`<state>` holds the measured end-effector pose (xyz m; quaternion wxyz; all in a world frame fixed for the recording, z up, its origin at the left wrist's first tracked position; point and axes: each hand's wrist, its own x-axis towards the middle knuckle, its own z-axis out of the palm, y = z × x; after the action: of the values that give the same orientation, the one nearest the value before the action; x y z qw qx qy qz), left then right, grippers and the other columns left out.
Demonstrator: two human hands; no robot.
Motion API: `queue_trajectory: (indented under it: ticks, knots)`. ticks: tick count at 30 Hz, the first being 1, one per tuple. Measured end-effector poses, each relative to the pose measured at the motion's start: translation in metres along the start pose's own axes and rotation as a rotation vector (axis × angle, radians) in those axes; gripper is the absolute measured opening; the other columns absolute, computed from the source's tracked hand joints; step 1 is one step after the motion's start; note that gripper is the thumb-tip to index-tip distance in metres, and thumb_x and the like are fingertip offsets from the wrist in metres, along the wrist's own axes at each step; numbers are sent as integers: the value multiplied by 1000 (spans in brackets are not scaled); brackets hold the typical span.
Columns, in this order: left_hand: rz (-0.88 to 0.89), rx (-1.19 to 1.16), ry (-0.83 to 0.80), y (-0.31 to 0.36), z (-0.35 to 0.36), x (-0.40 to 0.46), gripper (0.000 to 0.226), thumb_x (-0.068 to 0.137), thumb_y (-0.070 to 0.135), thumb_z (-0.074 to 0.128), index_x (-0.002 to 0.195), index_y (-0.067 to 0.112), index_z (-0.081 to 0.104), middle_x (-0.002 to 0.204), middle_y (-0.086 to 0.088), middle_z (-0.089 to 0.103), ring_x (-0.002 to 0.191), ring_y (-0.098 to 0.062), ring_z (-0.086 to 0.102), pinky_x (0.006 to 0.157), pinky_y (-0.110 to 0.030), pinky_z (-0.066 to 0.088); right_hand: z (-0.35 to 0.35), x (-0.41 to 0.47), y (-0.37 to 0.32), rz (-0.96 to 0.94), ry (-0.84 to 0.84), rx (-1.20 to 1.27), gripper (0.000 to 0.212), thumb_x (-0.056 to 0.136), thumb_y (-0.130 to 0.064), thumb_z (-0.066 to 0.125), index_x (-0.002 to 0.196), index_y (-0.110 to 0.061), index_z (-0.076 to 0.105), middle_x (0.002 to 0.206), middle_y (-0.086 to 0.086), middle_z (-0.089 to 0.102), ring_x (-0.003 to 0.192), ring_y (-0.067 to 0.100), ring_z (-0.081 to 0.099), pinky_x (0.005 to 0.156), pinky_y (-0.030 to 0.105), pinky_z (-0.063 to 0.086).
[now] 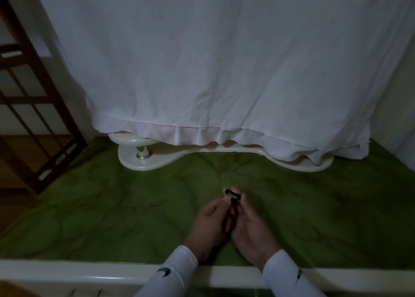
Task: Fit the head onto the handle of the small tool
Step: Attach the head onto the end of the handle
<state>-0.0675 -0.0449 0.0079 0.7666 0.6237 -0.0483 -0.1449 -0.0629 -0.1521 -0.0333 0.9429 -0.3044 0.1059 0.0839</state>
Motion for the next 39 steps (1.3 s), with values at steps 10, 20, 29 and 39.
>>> queue_trajectory:
  ticks: [10, 20, 29, 39]
  knots:
    - [2, -4, -5, -4, -2, 2, 38, 100, 23, 43, 66, 9, 51, 40, 0, 43, 30, -7, 32, 32, -16, 27, -1, 1, 0, 7, -5, -30, 52, 86, -39, 52, 130, -12, 57, 133, 16, 61, 121, 27, 58, 95, 43, 45]
    - [30, 5, -1, -8, -3, 2, 39, 100, 24, 45, 64, 11, 52, 41, 1, 45, 33, -7, 33, 34, -16, 29, 2, -1, -1, -3, -6, -46, 54, 85, -37, 50, 131, -10, 55, 135, 17, 59, 126, 29, 53, 101, 44, 42]
    - [36, 34, -17, -7, -4, 2, 41, 99, 27, 44, 62, 13, 51, 42, 0, 44, 32, -8, 33, 33, -16, 28, 1, -2, -1, 2, -8, -69, 54, 86, -41, 51, 130, -10, 56, 132, 18, 61, 120, 28, 59, 90, 41, 49]
    - [23, 42, -73, -7, -7, 1, 44, 100, 33, 43, 65, 7, 50, 43, -5, 40, 29, -10, 27, 32, -16, 21, -1, 0, 0, -9, -15, -71, 50, 86, -42, 52, 126, -14, 61, 129, 17, 64, 117, 27, 61, 84, 39, 54]
